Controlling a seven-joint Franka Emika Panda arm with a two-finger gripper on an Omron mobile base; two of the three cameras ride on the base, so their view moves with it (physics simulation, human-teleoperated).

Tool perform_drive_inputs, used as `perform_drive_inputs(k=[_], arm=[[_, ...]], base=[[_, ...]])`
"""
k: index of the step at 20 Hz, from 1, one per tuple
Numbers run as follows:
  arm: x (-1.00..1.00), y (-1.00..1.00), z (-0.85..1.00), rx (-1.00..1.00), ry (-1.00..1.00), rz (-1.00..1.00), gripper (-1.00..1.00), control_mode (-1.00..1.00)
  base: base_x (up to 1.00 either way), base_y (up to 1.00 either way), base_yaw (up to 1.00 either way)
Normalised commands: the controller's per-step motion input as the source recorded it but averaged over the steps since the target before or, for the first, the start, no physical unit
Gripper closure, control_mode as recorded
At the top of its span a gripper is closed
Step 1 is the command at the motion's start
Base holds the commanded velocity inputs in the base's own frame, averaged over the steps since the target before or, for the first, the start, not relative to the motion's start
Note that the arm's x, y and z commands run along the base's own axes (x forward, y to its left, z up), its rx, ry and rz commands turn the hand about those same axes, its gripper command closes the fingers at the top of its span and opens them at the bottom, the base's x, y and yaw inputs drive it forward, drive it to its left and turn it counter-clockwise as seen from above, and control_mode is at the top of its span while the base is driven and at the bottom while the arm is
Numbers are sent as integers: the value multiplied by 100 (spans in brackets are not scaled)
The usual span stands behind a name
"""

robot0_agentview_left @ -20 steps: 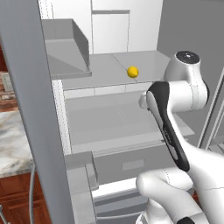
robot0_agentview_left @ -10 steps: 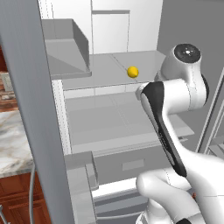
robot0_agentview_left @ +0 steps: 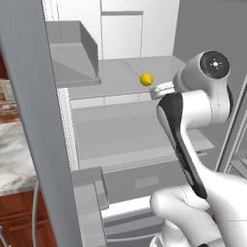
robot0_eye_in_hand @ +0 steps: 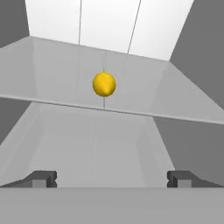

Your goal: Retrieve a lemon from the fridge and place it on the cutting board with the fish.

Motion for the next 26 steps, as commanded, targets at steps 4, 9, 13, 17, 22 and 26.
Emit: perform_drive_inputs(k=[4,9,13,17,22,26], arm=[[28,0,67,1,11,0,-100,-100],[10,0,-1,4,3,0,-100,-100],[0,0,-20,4,-3,0,-100,-100],[0,0,-34,5,-4,0,-100,-100],[22,0,-8,4,-1,0,-100,-100],[43,0,0,1,7,0,-100,-100]], base=[[0,0,0],[0,0,0],[0,0,0],[0,0,0],[0,0,0],[0,0,0]])
